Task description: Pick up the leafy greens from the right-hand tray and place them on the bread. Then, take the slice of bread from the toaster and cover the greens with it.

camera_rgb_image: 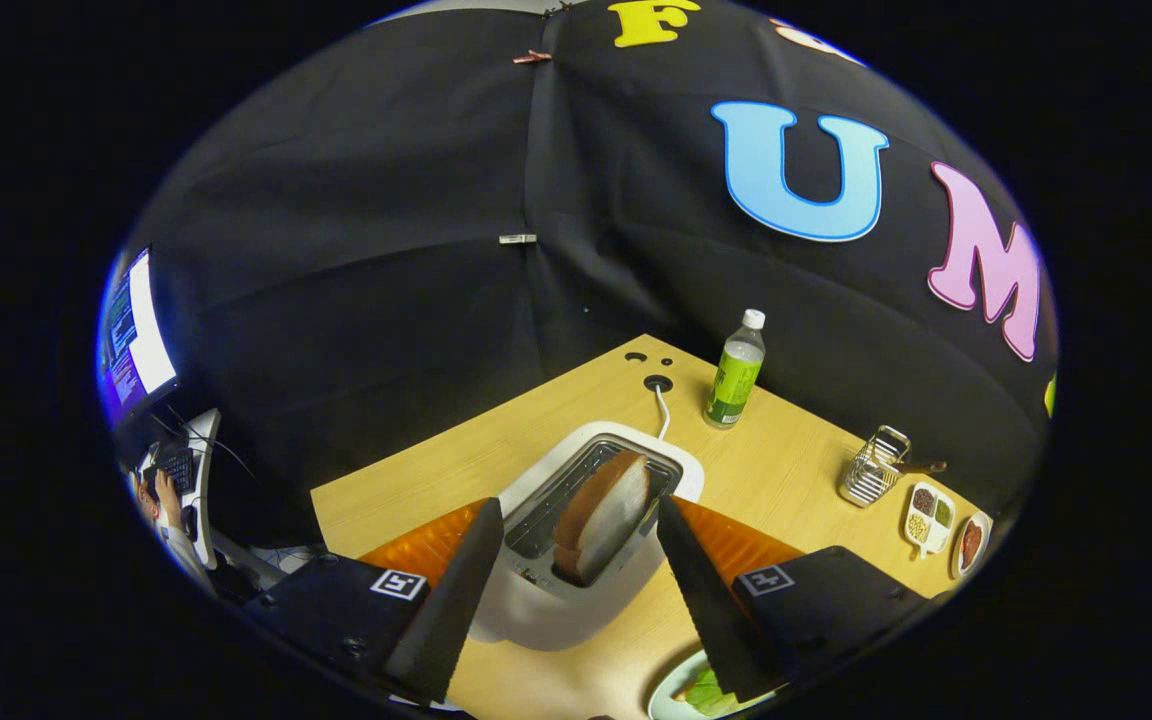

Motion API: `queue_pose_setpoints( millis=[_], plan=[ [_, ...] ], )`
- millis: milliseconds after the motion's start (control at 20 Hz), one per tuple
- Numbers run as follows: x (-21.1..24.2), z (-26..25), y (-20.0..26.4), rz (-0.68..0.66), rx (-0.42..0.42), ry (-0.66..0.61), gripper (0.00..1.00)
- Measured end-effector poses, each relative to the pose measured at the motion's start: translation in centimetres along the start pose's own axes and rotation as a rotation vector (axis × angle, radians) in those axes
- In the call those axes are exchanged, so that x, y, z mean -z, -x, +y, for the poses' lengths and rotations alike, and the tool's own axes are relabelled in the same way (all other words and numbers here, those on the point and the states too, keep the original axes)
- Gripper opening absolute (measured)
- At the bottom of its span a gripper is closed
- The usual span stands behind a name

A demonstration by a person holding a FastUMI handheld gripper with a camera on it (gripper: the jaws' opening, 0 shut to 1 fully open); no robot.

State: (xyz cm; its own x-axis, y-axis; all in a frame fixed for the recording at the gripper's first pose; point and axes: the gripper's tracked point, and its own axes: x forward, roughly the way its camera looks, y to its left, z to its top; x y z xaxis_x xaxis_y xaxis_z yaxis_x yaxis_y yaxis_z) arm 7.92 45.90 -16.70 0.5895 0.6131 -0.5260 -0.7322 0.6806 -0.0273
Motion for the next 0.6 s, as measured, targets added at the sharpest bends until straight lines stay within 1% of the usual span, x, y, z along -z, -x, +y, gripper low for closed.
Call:
queue_pose_setpoints(
  millis=[250,400,500,550,600],
  plan=[
    [1.2,-1.2,-3.1,0.037,0.071,0.001,0.97],
    [1.5,-1.2,-4.1,0.047,0.082,-0.012,0.97],
    [1.5,-1.2,-4.1,0.042,0.089,-0.009,0.87],
    [1.5,-1.2,-4.2,0.040,0.094,-0.001,0.72],
    [1.6,-1.0,-4.3,0.042,0.095,0.006,0.65]
  ],
)
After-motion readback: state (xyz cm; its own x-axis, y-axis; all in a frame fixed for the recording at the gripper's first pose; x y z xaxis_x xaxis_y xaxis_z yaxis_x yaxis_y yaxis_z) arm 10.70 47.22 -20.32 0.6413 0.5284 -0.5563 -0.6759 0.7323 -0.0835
